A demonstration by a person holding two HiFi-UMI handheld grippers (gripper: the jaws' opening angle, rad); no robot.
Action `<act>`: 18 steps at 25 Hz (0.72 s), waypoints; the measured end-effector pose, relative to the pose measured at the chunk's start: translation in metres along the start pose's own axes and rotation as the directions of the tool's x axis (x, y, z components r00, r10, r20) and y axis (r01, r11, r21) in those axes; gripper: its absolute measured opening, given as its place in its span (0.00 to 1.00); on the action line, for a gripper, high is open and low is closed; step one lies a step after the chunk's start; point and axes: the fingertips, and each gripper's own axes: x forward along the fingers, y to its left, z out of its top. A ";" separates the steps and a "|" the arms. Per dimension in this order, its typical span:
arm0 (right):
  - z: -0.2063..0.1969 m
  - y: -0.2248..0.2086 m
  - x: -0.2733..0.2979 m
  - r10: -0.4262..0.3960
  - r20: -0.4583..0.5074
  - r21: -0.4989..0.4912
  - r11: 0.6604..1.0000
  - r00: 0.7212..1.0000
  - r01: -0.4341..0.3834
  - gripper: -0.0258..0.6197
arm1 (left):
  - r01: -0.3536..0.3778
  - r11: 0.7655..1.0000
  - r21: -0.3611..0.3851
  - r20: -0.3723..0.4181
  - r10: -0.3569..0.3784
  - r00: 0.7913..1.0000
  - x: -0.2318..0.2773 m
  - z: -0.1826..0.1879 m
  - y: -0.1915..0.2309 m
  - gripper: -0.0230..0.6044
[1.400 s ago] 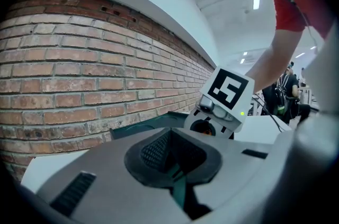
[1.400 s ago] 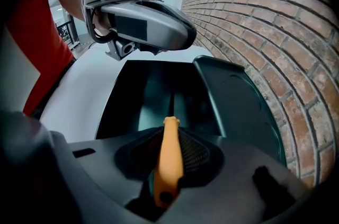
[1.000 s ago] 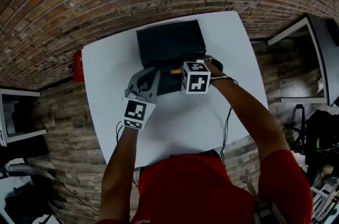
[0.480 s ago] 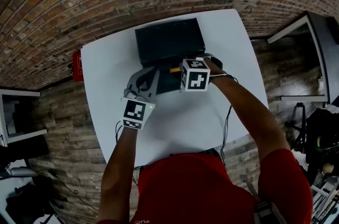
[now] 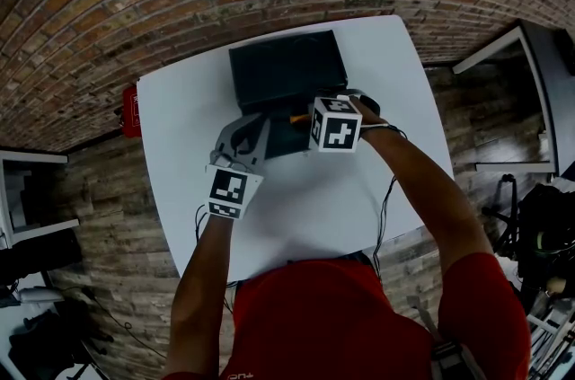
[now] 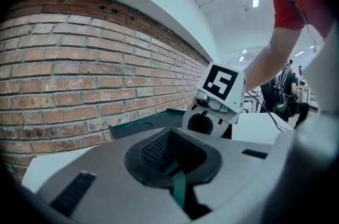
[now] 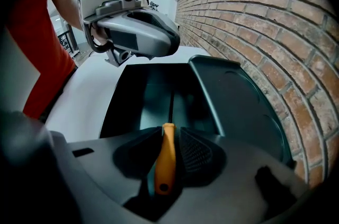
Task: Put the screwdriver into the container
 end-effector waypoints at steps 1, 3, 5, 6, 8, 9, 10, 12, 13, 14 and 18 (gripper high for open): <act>0.001 0.000 -0.001 -0.001 0.002 0.000 1.000 1.000 0.001 0.21 | 0.001 1.000 0.000 0.000 -0.001 1.000 0.000 0.000 0.000 0.06; 0.001 -0.001 -0.003 -0.004 0.003 -0.005 1.000 1.000 0.004 0.21 | 0.003 1.000 0.000 -0.002 -0.003 1.000 0.000 -0.001 -0.001 0.06; 0.000 0.000 -0.004 -0.001 0.002 -0.009 1.000 1.000 0.001 0.21 | 0.005 1.000 0.001 -0.002 -0.005 1.000 0.000 0.000 -0.002 0.06; 0.000 0.001 -0.005 0.001 0.002 -0.011 1.000 1.000 -0.001 0.21 | 0.005 1.000 0.001 -0.002 -0.005 1.000 0.000 0.000 -0.003 0.06; -0.001 0.003 -0.007 0.003 0.005 -0.014 1.000 1.000 -0.003 0.21 | 0.007 1.000 0.005 -0.002 -0.007 1.000 -0.001 0.001 -0.003 0.06; 0.000 0.003 -0.008 0.003 0.009 -0.014 1.000 1.000 -0.003 0.21 | 0.008 1.000 0.007 -0.002 -0.008 1.000 -0.001 0.001 -0.004 0.06; 0.000 0.004 -0.009 0.003 0.015 -0.013 1.000 1.000 -0.003 0.21 | 0.010 1.000 0.009 -0.002 -0.010 1.000 -0.002 0.002 -0.004 0.06; 0.002 0.006 -0.012 0.002 0.029 -0.011 1.000 1.000 -0.002 0.21 | 0.014 1.000 0.011 -0.002 -0.013 1.000 -0.002 0.002 -0.006 0.06; 0.003 0.006 -0.014 -0.001 0.035 -0.011 1.000 0.999 0.001 0.21 | 0.015 1.000 0.012 -0.002 -0.015 1.000 -0.002 0.003 -0.007 0.06; 0.004 0.006 -0.016 -0.005 0.040 -0.012 1.000 0.999 0.005 0.21 | 0.017 1.000 0.013 -0.001 -0.017 1.000 -0.002 0.004 -0.008 0.06; 0.007 0.006 -0.024 -0.033 0.066 -0.018 0.999 0.997 0.034 0.21 | 0.024 0.999 0.021 0.004 -0.025 1.000 -0.002 0.007 -0.011 0.06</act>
